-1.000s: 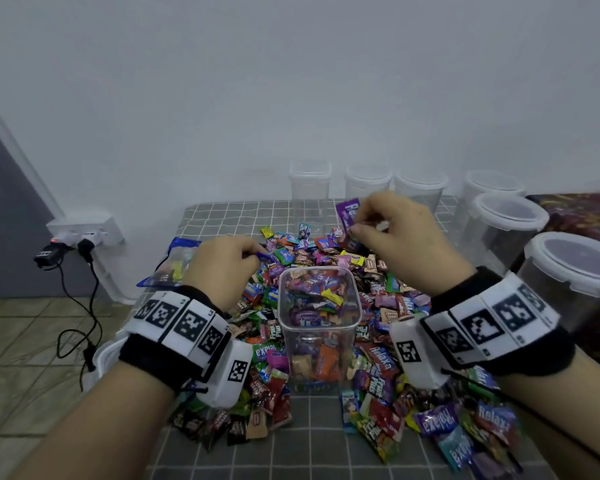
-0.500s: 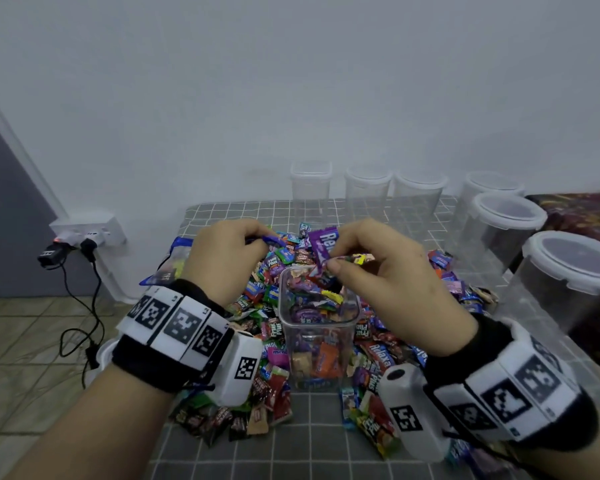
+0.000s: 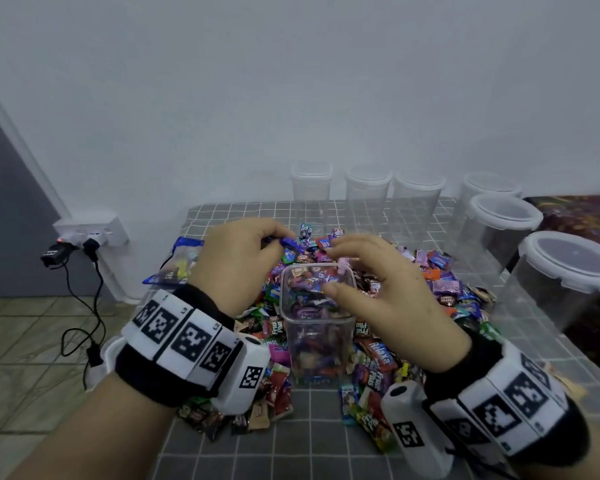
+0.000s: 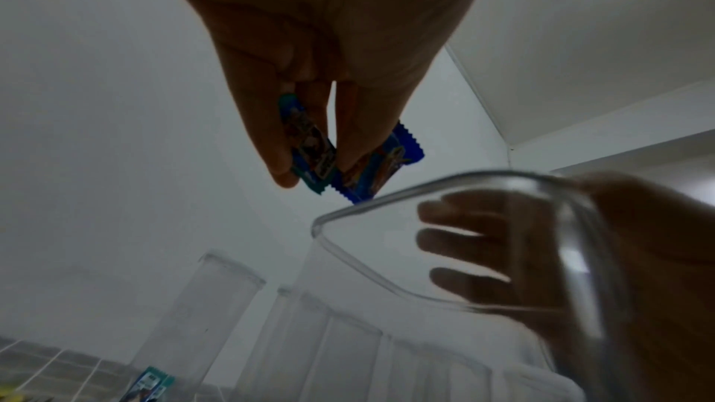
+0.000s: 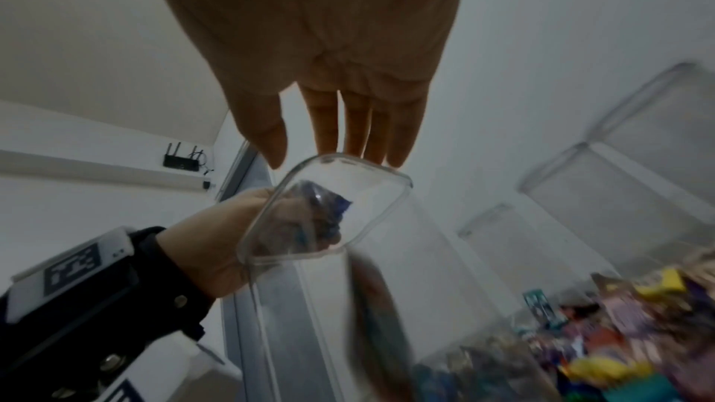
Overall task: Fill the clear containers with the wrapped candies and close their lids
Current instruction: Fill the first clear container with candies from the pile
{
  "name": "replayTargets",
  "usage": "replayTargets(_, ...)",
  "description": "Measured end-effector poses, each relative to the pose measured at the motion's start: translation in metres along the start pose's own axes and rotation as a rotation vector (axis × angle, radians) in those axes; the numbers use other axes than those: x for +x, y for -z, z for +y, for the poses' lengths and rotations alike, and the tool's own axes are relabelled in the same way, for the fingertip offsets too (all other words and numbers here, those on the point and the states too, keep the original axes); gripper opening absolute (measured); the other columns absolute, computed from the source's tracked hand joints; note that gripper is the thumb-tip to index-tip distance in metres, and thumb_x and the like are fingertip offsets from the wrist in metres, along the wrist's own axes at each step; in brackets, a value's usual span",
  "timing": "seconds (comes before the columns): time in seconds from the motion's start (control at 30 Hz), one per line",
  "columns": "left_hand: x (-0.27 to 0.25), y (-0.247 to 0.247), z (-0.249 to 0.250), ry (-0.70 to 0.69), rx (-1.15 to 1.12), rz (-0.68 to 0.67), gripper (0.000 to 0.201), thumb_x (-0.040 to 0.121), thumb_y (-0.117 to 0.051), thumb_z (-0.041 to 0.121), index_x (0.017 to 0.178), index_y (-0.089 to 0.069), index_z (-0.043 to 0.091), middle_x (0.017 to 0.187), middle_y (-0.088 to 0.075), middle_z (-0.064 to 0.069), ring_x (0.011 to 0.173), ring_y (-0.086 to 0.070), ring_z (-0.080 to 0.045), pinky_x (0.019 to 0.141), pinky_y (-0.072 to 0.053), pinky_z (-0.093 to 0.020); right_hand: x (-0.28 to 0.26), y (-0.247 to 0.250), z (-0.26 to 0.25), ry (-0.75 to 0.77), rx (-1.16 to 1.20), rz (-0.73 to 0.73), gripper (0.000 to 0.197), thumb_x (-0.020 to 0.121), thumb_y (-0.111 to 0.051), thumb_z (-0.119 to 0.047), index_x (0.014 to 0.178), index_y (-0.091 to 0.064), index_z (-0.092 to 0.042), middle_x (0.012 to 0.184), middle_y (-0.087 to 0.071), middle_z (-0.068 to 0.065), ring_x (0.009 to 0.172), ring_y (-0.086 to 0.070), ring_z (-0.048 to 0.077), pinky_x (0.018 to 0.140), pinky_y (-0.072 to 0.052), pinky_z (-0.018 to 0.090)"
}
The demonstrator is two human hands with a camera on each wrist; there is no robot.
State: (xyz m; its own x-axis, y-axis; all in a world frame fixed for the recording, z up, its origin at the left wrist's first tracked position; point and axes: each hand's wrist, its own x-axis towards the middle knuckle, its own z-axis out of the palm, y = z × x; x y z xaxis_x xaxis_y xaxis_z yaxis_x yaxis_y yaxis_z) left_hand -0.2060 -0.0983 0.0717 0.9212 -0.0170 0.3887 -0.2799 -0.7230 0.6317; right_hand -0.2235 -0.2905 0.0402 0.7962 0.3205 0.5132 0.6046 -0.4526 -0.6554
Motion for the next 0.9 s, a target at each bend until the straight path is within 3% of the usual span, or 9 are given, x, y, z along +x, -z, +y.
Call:
replayTargets(0.1,-0.005,0.002,0.007,-0.078,0.025,-0.004,0.020,0.087,-0.059,0.010,0.092,-0.074,0.022,0.063,-0.054,0.020,0.057,-0.049,0.003,0.055,-0.031,-0.010,-0.007,0.002,0.008,-0.231,0.183,-0.162,0.092,0.064,-0.066,-0.061,0.143,-0.030,-0.032,0.142,-0.036,-0.019,0.130,-0.032,-0.010,0.103,-0.030,0.016)
replayTargets(0.17,-0.009,0.001,0.013,-0.153,0.078,-0.031,0.019,0.086,-0.061,0.011,0.093,-0.075,0.023,0.077,-0.064,0.016,0.070,-0.052,0.001,0.065,-0.037,-0.017,-0.010,0.000,0.011,-0.323,0.324,-0.268,0.111,0.060,-0.077,-0.053,0.148,-0.012,-0.037,0.146,-0.028,-0.025,0.127,-0.027,-0.021,0.098,-0.031,0.007)
replayTargets(0.23,-0.012,-0.002,0.015,-0.222,0.113,-0.056,0.018,0.086,-0.060,0.012,0.093,-0.074,0.022,0.088,-0.068,0.009,0.081,-0.057,-0.007,0.074,-0.041,-0.022,-0.013,-0.003,0.014,-0.353,0.418,-0.317,0.118,0.063,-0.086,-0.037,0.149,-0.005,-0.034,0.138,-0.032,-0.028,0.114,-0.035,-0.029,0.086,-0.039,0.003)
replayTargets(0.33,-0.016,-0.011,0.015,-0.286,0.162,-0.077,0.026,0.081,-0.051,0.021,0.091,-0.074,0.021,0.091,-0.070,0.006,0.086,-0.062,-0.014,0.077,-0.048,-0.030,-0.014,-0.008,0.016,-0.366,0.363,-0.316,0.105,0.068,-0.080,-0.026,0.147,-0.011,-0.030,0.128,-0.037,-0.031,0.107,-0.043,-0.027,0.081,-0.039,0.000)
replayTargets(0.47,-0.020,-0.022,0.010,-0.390,0.190,-0.105,0.033,0.079,-0.043,0.026,0.087,-0.075,0.020,0.086,-0.070,0.006,0.079,-0.063,-0.011,0.069,-0.053,-0.030,-0.013,-0.009,0.018,-0.359,0.326,-0.257,0.089,0.072,-0.081,-0.016,0.140,-0.025,-0.027,0.128,-0.044,-0.022,0.108,-0.046,-0.021,0.084,-0.038,0.002)
replayTargets(0.53,-0.021,-0.026,0.007,-0.434,0.205,-0.129,0.037,0.077,-0.039,0.026,0.086,-0.074,0.020,0.087,-0.071,0.006,0.078,-0.066,-0.014,0.067,-0.056,-0.032,-0.013,-0.010,0.022,-0.350,0.334,-0.258,0.090,0.071,-0.082,-0.018,0.141,-0.026,-0.025,0.129,-0.047,-0.018,0.113,-0.048,-0.013,0.090,-0.040,0.010)
replayTargets(0.63,-0.023,-0.028,0.005,-0.461,0.203,-0.113,0.037,0.078,-0.040,0.025,0.094,-0.073,0.023,0.096,-0.072,0.008,0.085,-0.067,-0.012,0.069,-0.056,-0.032,-0.013,-0.010,0.024,-0.335,0.324,-0.249,0.095,0.065,-0.083,-0.035,0.141,-0.028,-0.027,0.132,-0.048,-0.016,0.120,-0.048,-0.004,0.099,-0.041,0.021)
replayTargets(0.77,-0.025,-0.027,0.007,-0.461,0.161,-0.091,0.045,0.078,-0.046,0.017,0.118,-0.062,0.030,0.111,-0.068,0.014,0.099,-0.060,-0.002,0.078,-0.053,-0.028,-0.013,-0.010,0.024,-0.306,0.303,-0.244,0.078,0.072,-0.081,-0.021,0.131,-0.033,-0.039,0.130,-0.048,-0.018,0.121,-0.045,-0.009,0.097,-0.040,0.014)
replayTargets(0.9,-0.027,-0.028,0.003,-0.449,0.023,-0.017,0.041,0.084,-0.050,0.023,0.123,-0.057,0.032,0.121,-0.062,0.015,0.113,-0.055,-0.001,0.089,-0.046,-0.026,-0.014,-0.011,0.022,-0.316,0.275,-0.246,0.089,0.073,-0.080,-0.026,0.140,-0.022,-0.037,0.134,-0.042,-0.024,0.119,-0.042,-0.015,0.094,-0.037,0.009)
